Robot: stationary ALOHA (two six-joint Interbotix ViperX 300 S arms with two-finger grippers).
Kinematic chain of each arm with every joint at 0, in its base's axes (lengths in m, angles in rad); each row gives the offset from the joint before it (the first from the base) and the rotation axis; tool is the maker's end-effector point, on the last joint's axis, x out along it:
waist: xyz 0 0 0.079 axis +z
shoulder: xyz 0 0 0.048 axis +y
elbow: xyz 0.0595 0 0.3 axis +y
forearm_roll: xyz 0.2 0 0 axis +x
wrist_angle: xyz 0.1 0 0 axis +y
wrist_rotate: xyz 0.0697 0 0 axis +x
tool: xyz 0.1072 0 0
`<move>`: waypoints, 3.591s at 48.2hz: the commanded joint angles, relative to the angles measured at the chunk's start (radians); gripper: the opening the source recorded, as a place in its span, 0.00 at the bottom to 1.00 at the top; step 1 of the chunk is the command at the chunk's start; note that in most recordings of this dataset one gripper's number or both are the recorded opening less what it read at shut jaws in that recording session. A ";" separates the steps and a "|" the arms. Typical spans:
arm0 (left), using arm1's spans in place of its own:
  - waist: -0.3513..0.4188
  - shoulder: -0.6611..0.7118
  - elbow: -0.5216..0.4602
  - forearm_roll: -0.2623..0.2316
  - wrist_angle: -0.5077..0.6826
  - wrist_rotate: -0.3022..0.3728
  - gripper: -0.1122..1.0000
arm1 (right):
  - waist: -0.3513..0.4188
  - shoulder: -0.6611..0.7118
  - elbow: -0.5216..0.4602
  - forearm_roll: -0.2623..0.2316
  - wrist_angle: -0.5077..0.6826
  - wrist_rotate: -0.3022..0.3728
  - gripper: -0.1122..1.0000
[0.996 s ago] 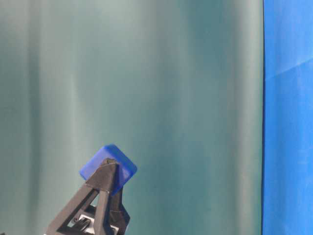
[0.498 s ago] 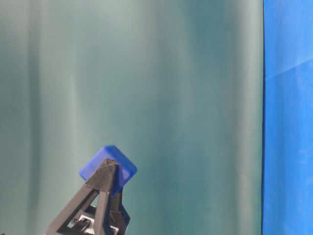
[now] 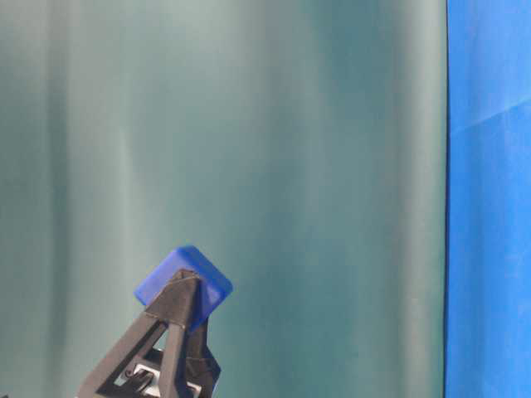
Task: Handover the blue block to the right arm after grasping it with the left arm, then place it in the designated position.
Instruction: 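Move the right gripper toward the cube held by the left gripper, then close the right gripper on the cube beside the left gripper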
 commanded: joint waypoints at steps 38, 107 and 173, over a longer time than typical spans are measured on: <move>-0.002 -0.017 -0.012 -0.002 -0.011 -0.002 0.54 | 0.000 0.005 -0.031 0.000 -0.021 0.002 0.98; -0.005 -0.020 -0.011 -0.003 -0.011 -0.002 0.54 | -0.005 0.630 -0.503 -0.008 -0.115 -0.043 0.98; -0.015 -0.018 -0.011 -0.003 0.003 -0.002 0.54 | 0.003 0.790 -0.715 -0.008 0.067 -0.037 0.49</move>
